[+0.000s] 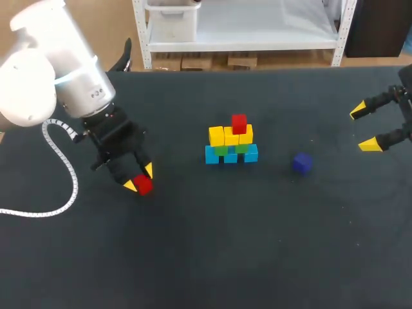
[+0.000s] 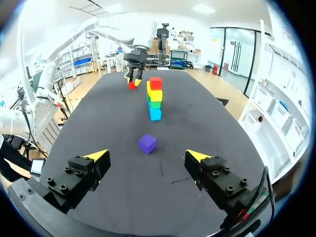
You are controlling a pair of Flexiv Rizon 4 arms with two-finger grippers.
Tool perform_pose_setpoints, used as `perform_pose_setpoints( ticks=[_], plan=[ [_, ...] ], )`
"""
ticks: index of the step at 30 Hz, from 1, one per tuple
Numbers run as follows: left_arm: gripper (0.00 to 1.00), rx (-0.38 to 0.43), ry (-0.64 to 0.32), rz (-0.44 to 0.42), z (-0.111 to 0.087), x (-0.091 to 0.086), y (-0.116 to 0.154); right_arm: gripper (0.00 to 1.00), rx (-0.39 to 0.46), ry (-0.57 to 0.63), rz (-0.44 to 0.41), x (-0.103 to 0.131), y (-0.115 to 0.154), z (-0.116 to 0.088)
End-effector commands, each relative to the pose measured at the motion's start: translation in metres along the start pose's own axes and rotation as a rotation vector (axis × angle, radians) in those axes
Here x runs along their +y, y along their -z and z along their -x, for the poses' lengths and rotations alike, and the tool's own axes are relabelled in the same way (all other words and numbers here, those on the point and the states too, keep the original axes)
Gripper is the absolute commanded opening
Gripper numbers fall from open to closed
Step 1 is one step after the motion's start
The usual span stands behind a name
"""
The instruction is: Place the blue cubes, place green cubes on the blue cubes, place the yellow cubes on the green cubes, then place the red cubes on the yellow cubes, and place purple cube on the red cubes.
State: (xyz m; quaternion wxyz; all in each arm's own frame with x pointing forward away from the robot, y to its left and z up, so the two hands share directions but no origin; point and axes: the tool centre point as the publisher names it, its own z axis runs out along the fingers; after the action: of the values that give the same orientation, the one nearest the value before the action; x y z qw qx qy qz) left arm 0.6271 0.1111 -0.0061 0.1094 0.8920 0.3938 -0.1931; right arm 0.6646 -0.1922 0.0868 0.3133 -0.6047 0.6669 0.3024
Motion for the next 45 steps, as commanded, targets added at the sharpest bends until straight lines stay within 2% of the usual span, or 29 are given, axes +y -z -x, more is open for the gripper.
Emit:
perform_pose_setpoints(
  ticks=[1,5,8,11,13,16,17,19,21,22,23,28,32,39,45],
  plan=[
    [0.0,0.004,0.0,-0.008,0.0,0.004,-0.001,1.0,-0.001,0.001,0.0,0.0,0.0,0.0],
    [0.0,0.0,0.027,0.014,0.001,0.006,0.002,1.0,-0.001,0.001,0.0,0.0,0.0,0.0],
    [0.0,-0.013,0.103,0.074,0.005,0.009,0.016,1.0,-0.001,0.001,0.0,0.0,0.0,0.0],
    [0.0,-0.041,0.258,0.156,0.011,0.017,0.034,1.0,-0.001,0.001,0.0,0.0,0.0,0.0],
    [0.0,-0.065,0.396,0.207,0.015,0.022,0.047,1.0,-0.001,0.001,0.0,0.0,0.0,0.0],
    [0.0,-0.088,0.517,0.272,0.024,0.029,0.066,1.0,-0.001,0.001,0.0,0.0,0.0,0.0],
    [0.0,-0.103,0.557,0.285,0.026,0.032,0.072,1.0,-0.001,0.001,0.0,0.0,0.0,0.0],
    [0.0,-0.068,0.609,0.294,0.032,0.037,0.083,1.0,-0.001,0.001,0.0,0.0,0.0,0.0],
    [0.0,-0.074,0.659,0.307,0.036,0.042,0.093,1.0,-0.001,0.001,0.0,0.0,0.0,0.0],
    [0.0,-0.044,0.679,0.31,0.039,0.046,0.098,1.0,-0.001,0.001,0.0,0.0,0.0,0.0],
    [0.0,-0.056,0.697,0.32,0.041,0.049,0.103,1.0,-0.001,0.001,0.0,0.0,0.0,0.0],
    [0.0,-0.039,0.738,0.368,0.052,0.067,0.122,1.0,-0.001,0.001,0.0,0.0,0.0,0.0],
    [0.0,-0.043,0.747,0.381,0.062,0.086,0.124,1.0,-0.001,0.001,0.0,0.0,0.0,0.0],
    [0.0,-0.041,0.704,0.348,0.084,0.122,0.099,1.0,-0.001,0.001,0.0,0.0,0.0,0.0],
    [0.0,-0.038,0.646,0.305,0.104,0.141,0.086,1.0,-0.001,0.001,0.0,0.0,0.0,0.0]
  ],
)
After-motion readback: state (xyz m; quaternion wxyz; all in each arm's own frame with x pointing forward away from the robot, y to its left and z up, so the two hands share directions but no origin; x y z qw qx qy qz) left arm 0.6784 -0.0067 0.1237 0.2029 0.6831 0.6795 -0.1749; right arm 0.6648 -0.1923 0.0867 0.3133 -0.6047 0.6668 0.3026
